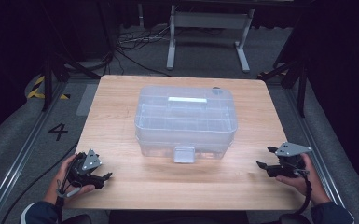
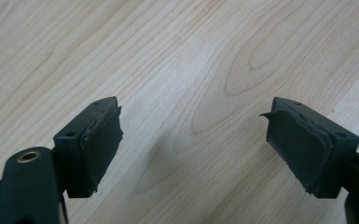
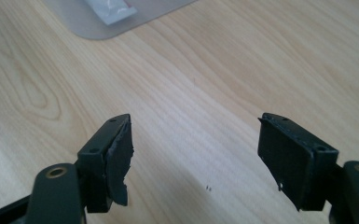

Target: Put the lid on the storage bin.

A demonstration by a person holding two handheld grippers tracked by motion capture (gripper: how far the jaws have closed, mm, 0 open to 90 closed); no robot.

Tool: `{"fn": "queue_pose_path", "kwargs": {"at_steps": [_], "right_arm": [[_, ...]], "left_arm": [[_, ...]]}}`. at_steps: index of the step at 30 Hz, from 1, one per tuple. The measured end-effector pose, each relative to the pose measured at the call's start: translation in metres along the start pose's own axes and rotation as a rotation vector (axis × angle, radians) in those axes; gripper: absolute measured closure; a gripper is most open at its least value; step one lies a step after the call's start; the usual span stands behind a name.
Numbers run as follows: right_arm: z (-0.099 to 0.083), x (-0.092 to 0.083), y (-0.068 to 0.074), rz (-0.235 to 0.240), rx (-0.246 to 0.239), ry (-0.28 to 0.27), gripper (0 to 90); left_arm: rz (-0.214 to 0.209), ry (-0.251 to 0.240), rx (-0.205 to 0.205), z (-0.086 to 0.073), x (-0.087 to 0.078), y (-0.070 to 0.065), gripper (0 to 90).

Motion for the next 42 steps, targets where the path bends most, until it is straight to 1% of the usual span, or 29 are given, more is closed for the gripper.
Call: {"fn": "queue_pose_path", "kwargs": {"at_steps": [3,4,5,6,8,9,10,11,12,13,16,19,22,28,36,38,42], "right_arm": [[-0.011,-0.002,0.0,-0.001,0.023,0.006,26.7],[-0.013,-0.003,0.0,-0.004,0.028,0.003,26.5],[-0.019,-0.004,0.0,-0.006,0.057,-0.007,26.1],[-0.023,-0.005,0.0,-0.01,0.073,-0.011,26.1],[-0.03,-0.005,-0.001,-0.016,0.098,-0.009,26.0],[-0.03,-0.005,-0.001,-0.016,0.098,-0.009,26.0],[-0.034,-0.006,-0.001,-0.013,0.126,-0.018,25.9],[-0.04,-0.006,-0.003,-0.014,0.151,-0.02,25.2],[-0.043,-0.005,-0.004,-0.014,0.162,-0.02,24.7],[-0.046,-0.003,-0.004,-0.016,0.189,-0.022,24.3],[-0.056,0.003,-0.004,-0.026,0.223,-0.021,21.0],[-0.057,0.002,-0.005,-0.019,0.227,-0.02,19.6],[-0.057,0.004,-0.007,0.0,0.243,-0.016,19.3],[-0.057,0.005,-0.007,-0.002,0.246,-0.014,18.0],[-0.055,0.006,-0.008,-0.011,0.254,-0.01,17.5],[-0.055,0.007,-0.008,-0.012,0.257,-0.01,17.5],[-0.055,0.007,-0.009,-0.013,0.257,-0.01,17.4]], "left_arm": [[-0.017,-0.01,-0.031,-0.005,0.002,0.003,18.6],[-0.03,-0.018,-0.049,-0.008,0.002,0.004,18.5],[-0.036,-0.027,-0.058,-0.009,0.003,0.004,18.3],[-0.039,-0.034,-0.066,-0.01,0.003,0.004,17.7],[-0.057,-0.052,-0.092,-0.013,0.005,0.006,17.2],[-0.057,-0.052,-0.092,-0.013,0.005,0.006,16.5],[-0.068,-0.058,-0.115,-0.014,0.006,0.007,16.5],[-0.082,-0.076,-0.141,-0.017,0.007,0.009,15.6],[-0.096,-0.09,-0.154,-0.018,0.009,0.01,15.6],[-0.114,-0.096,-0.179,-0.02,0.01,0.011,15.5],[-0.108,-0.099,-0.185,-0.02,0.01,0.01,15.1],[-0.104,-0.098,-0.187,-0.02,0.01,0.01,14.8],[-0.092,-0.096,-0.201,-0.02,0.01,0.01,14.5],[-0.079,-0.088,-0.228,-0.019,0.011,0.008,13.2],[-0.07,-0.089,-0.229,-0.018,0.012,0.007,12.2],[-0.066,-0.088,-0.239,-0.017,0.012,0.006,11.9],[-0.06,-0.088,-0.246,-0.017,0.012,0.005,11.6]]}}
Point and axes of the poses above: each handheld gripper's, and its own axes: x roughly forward along the jaws, z roughly out of its top, y roughly to its left, the point moved 1 cm from there along x, roughly forward along the jaws, and after that the axes turned 5 degrees about -x, right-handed, at the moved point
